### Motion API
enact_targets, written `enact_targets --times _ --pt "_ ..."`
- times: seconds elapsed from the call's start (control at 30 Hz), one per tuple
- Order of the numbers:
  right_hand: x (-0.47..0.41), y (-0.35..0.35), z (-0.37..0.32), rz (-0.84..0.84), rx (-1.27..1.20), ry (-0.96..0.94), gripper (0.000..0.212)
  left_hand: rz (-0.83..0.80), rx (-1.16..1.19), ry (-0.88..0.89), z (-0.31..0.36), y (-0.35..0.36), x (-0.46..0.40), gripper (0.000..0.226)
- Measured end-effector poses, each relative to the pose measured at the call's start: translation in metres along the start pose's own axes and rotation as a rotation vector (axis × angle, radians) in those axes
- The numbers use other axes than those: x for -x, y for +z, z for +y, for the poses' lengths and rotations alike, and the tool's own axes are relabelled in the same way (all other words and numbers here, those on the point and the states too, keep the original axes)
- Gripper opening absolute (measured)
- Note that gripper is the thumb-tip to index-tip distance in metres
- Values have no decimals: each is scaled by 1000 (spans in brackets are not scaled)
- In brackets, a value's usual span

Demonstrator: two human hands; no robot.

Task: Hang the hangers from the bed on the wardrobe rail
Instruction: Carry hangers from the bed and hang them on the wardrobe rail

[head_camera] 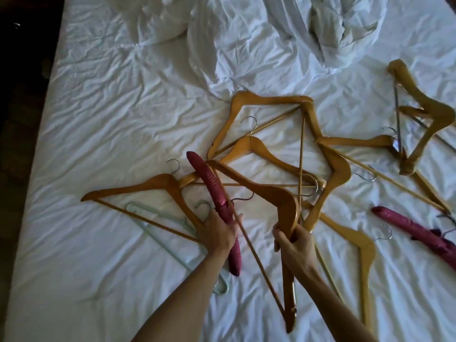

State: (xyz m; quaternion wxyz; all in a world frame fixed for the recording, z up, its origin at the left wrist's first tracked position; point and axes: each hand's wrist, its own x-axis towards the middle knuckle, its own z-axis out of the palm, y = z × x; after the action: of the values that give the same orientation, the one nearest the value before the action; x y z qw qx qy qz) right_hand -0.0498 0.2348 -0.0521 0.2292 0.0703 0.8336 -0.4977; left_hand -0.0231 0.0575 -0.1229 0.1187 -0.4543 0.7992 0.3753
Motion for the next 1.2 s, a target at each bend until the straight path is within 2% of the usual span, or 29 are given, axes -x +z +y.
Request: enact_targets --times 0.1,0.2,0.33,0.43,0.53,0.7,0.93,1.03,1.2 --pt "7 -15 -23 46 11 -124 12 16 -58 -96 25 5 3 55" --pt "9 -26 -36 85 0 -167 11 40 -33 -178 26 6 9 44" --pt "20 -44 -64 84 11 -192 7 36 293 -193 26 -28 35 35" --pt "45 -58 -108 -33 37 -217 2 -45 473 -219 36 -84 75 29" --pt "81 -62 -164 -218 39 -303 7 -74 678 -187 48 -153 129 30" --pt "145 -32 -247 -489 -4 -422 8 70 858 -149 36 -267 212 19" --pt "296 73 -304 -723 68 -625 7 340 1063 -172 -68 -386 335 20" --pt "390 122 -303 -834 124 -693 12 425 1155 -224 -152 -416 388 23" --pt "546 212 -266 -1047 202 -706 26 504 1334 -352 -296 -448 496 26"
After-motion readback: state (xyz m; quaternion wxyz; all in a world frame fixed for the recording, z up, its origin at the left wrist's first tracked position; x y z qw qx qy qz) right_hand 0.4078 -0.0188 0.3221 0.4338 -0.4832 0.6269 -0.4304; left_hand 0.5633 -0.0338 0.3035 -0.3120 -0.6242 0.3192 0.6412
